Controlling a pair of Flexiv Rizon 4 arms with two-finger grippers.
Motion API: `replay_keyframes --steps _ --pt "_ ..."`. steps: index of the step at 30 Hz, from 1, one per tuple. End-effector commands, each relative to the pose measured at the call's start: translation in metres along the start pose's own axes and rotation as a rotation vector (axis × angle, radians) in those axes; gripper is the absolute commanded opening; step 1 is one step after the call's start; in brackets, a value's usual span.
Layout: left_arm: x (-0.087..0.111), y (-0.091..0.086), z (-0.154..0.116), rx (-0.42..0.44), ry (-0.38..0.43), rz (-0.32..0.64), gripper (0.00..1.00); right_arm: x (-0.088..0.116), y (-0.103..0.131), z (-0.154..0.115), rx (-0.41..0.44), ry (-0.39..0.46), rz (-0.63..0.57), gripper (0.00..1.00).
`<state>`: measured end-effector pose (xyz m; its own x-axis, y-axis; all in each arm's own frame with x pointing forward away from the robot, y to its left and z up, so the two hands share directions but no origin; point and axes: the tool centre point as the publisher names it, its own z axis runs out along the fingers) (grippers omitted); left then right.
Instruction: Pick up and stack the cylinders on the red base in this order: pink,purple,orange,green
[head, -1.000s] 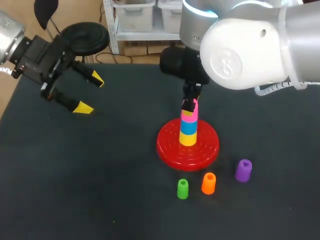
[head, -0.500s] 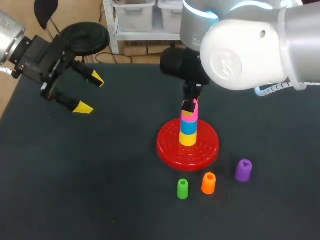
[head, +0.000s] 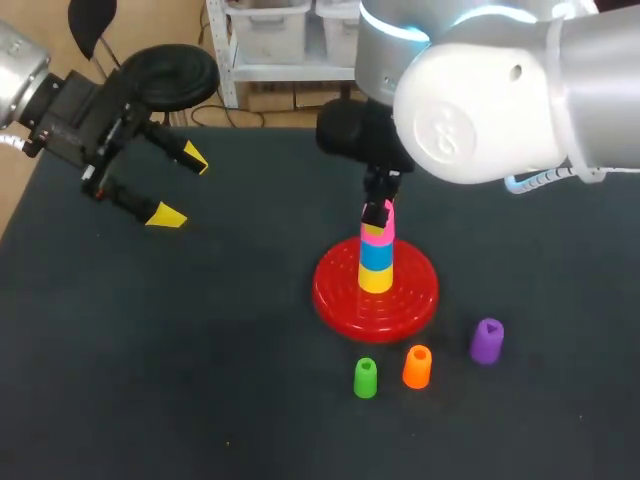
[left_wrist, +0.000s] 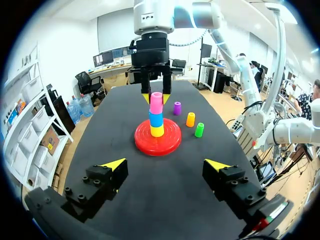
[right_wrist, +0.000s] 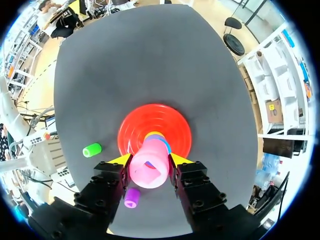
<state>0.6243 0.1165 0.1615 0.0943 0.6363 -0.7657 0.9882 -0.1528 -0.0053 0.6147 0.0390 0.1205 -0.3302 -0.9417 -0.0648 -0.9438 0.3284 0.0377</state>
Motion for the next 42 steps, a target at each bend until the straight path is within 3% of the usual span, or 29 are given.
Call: replay_keyframes --steps 1,18,27,42 --pt "0.001 -0.001 0.000 -0.003 -0.001 0.002 1.00 0.000 0.002 0.016 0.005 0.006 0.001 0.00" --pt "0.001 -0.001 0.000 -0.003 -0.001 0.002 1.00 0.002 -0.001 0.018 -0.008 -0.012 0.011 0.00" --pt "0.001 -0.001 0.000 -0.003 -0.001 0.002 1.00 0.002 -0.008 0.022 -0.072 -0.038 0.020 0.00" --pt "0.001 -0.001 0.000 -0.003 -0.001 0.002 1.00 0.002 -0.006 0.026 -0.059 -0.029 0.015 0.00"
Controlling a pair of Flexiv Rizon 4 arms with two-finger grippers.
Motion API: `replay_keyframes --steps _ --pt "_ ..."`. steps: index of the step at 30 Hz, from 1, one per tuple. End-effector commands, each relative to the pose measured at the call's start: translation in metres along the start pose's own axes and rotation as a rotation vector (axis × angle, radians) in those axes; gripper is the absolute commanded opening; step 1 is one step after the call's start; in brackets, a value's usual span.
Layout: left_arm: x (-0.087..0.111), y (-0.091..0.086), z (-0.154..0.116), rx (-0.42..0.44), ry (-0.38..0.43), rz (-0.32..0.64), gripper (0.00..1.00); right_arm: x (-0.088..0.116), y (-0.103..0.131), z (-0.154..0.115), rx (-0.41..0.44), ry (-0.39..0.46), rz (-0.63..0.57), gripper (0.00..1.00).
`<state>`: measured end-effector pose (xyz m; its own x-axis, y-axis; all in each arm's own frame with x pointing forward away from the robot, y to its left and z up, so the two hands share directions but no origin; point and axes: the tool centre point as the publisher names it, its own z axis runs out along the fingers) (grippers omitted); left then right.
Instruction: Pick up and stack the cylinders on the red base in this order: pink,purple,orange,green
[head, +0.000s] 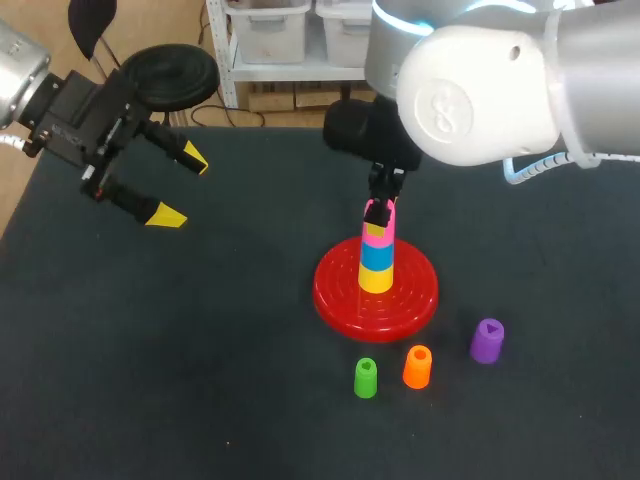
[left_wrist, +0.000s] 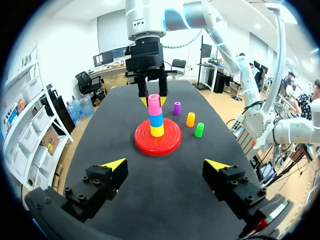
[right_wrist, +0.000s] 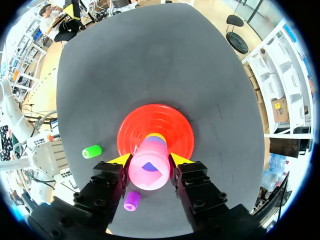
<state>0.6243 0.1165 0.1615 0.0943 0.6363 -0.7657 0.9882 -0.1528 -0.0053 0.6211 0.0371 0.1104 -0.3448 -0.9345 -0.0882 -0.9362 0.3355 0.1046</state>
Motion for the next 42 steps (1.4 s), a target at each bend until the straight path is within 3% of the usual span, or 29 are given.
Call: replay_keyframes --steps 1,8,9,10,11,26,42 --pt "0.001 -0.001 0.000 -0.003 -0.001 0.002 1.00 0.002 0.000 0.015 0.010 -0.005 0.000 0.00" --pt "0.001 -0.001 0.000 -0.003 -0.001 0.002 1.00 0.002 0.002 0.010 0.006 -0.032 0.009 0.00" --pt "0.001 -0.001 0.000 -0.003 -0.001 0.002 1.00 0.002 0.002 0.009 0.009 -0.030 0.009 0.56" --pt "0.001 -0.001 0.000 -0.003 -0.001 0.002 1.00 0.002 0.003 0.008 0.005 -0.024 0.007 0.90" --pt "0.001 -0.001 0.000 -0.003 -0.001 0.002 1.00 0.001 0.004 0.007 0.007 -0.029 0.005 1.00" --pt "0.001 -0.001 0.000 -0.003 -0.001 0.002 1.00 0.002 0.012 -0.020 0.060 -0.062 -0.014 1.00" --pt "0.001 -0.001 0.000 -0.003 -0.001 0.002 1.00 0.065 0.033 -0.068 0.135 -0.077 0.073 1.00"
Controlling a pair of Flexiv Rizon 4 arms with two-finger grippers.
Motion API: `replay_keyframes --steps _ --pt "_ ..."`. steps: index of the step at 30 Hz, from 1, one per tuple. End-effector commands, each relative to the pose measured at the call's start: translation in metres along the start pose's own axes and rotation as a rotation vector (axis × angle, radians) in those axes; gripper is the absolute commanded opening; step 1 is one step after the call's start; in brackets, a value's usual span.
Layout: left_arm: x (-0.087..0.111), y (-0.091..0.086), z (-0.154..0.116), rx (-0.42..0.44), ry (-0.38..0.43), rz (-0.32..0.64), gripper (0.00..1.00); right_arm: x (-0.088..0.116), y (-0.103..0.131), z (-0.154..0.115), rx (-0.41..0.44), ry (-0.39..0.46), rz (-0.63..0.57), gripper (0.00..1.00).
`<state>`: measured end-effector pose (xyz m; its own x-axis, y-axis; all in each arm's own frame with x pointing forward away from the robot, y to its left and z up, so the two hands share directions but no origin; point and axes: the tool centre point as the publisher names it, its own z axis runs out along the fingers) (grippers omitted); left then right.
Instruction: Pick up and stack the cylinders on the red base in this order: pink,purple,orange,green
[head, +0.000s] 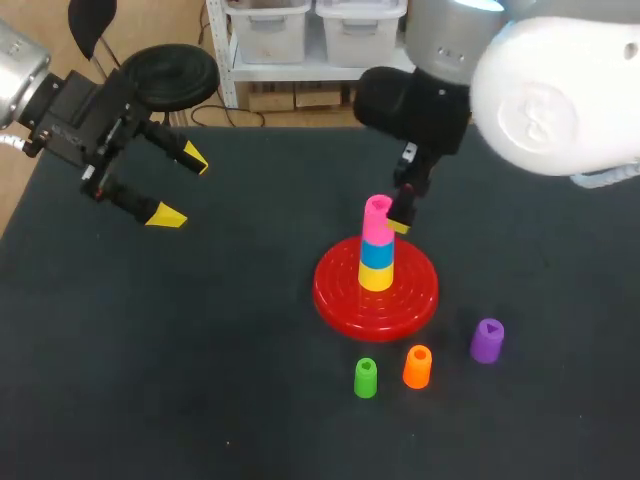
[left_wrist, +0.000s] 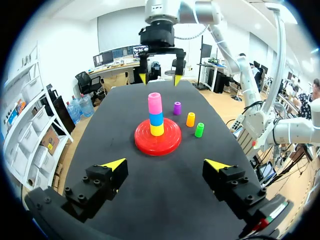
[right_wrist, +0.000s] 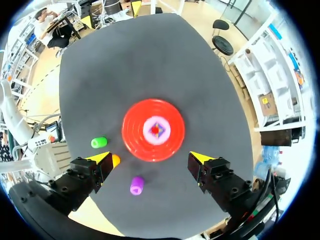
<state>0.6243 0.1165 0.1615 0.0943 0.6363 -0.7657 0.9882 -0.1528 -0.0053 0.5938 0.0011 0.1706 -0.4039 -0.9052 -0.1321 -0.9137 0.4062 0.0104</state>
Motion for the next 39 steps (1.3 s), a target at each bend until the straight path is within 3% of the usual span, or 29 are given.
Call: replay_keyframes --steps 1,6,20,39 --pt "0.001 -0.001 0.000 -0.003 -0.001 0.002 1.00 0.031 0.012 -0.009 0.035 -0.030 0.013 1.00" --pt "0.001 -0.001 0.000 -0.003 -0.001 0.002 1.00 0.056 0.020 0.005 0.013 0.011 0.063 1.00" --pt "0.001 -0.001 0.000 -0.003 -0.001 0.002 1.00 0.111 0.039 0.055 -0.074 0.026 0.214 1.00" --pt "0.001 -0.001 0.000 -0.003 -0.001 0.002 1.00 0.128 0.056 0.092 -0.084 0.105 0.233 1.00"
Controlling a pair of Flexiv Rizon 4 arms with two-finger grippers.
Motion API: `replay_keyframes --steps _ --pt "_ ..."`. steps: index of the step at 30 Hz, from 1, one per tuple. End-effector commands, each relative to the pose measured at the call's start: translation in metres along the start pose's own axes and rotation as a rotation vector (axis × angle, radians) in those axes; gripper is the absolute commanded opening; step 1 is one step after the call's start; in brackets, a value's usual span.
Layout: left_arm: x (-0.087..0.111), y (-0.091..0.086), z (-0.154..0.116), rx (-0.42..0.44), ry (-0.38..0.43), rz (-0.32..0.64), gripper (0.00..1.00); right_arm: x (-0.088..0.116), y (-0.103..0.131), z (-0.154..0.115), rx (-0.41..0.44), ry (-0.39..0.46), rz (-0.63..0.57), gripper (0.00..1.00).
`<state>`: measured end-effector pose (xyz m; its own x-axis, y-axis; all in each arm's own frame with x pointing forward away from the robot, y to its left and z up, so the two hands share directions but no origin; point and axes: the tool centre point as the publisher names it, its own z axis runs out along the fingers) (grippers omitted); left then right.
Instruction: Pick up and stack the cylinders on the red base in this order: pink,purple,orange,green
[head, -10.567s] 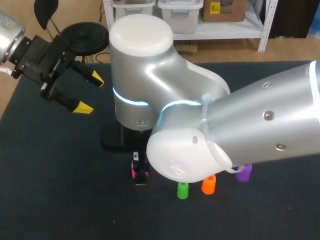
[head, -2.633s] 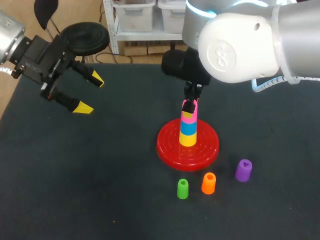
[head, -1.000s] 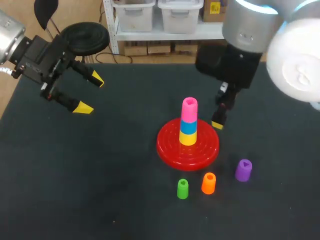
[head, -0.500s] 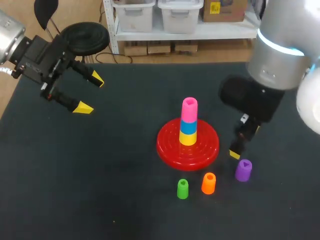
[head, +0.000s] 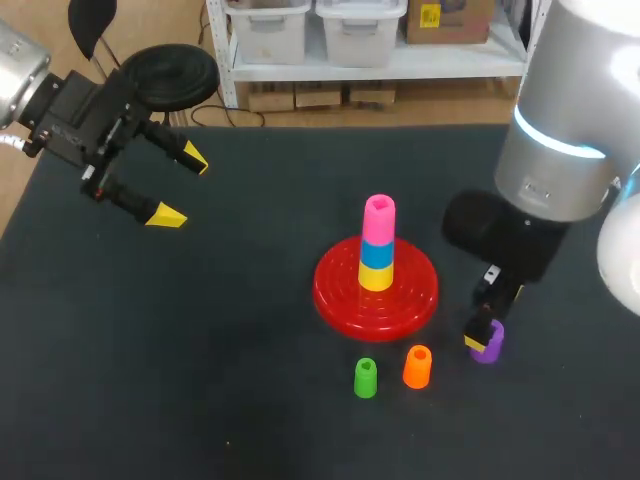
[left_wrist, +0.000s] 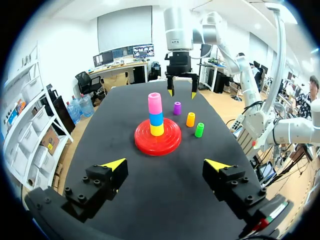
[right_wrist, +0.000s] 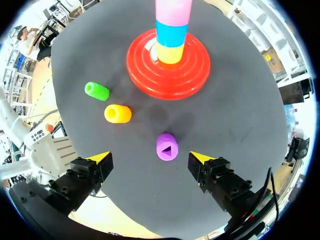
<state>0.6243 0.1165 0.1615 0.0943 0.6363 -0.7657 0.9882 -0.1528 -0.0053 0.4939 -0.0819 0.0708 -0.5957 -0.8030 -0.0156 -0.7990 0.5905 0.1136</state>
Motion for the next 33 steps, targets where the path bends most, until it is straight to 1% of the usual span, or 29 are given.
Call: replay_keyframes --steps 1,7,8,12,22,33 --pt "0.001 -0.001 0.000 -0.003 -0.001 0.002 1.00 -0.001 -0.001 0.009 0.001 0.003 0.010 1.00" --pt "0.001 -0.001 0.000 -0.003 -0.001 0.002 1.00 0.000 -0.006 0.016 0.012 0.014 0.016 1.00" --pt "0.001 -0.001 0.000 -0.003 -0.001 0.002 1.00 0.001 -0.007 0.017 0.020 0.002 0.017 1.00" --pt "0.001 -0.001 0.000 -0.003 -0.001 0.002 1.00 0.005 -0.010 0.023 0.033 0.002 0.023 1.00" --pt "0.001 -0.001 0.000 -0.003 -0.001 0.002 1.00 0.007 -0.011 0.032 0.051 0.015 0.024 1.00" --pt "0.001 -0.001 0.000 -0.003 -0.001 0.002 1.00 0.007 -0.010 0.037 0.050 0.002 0.025 1.00"
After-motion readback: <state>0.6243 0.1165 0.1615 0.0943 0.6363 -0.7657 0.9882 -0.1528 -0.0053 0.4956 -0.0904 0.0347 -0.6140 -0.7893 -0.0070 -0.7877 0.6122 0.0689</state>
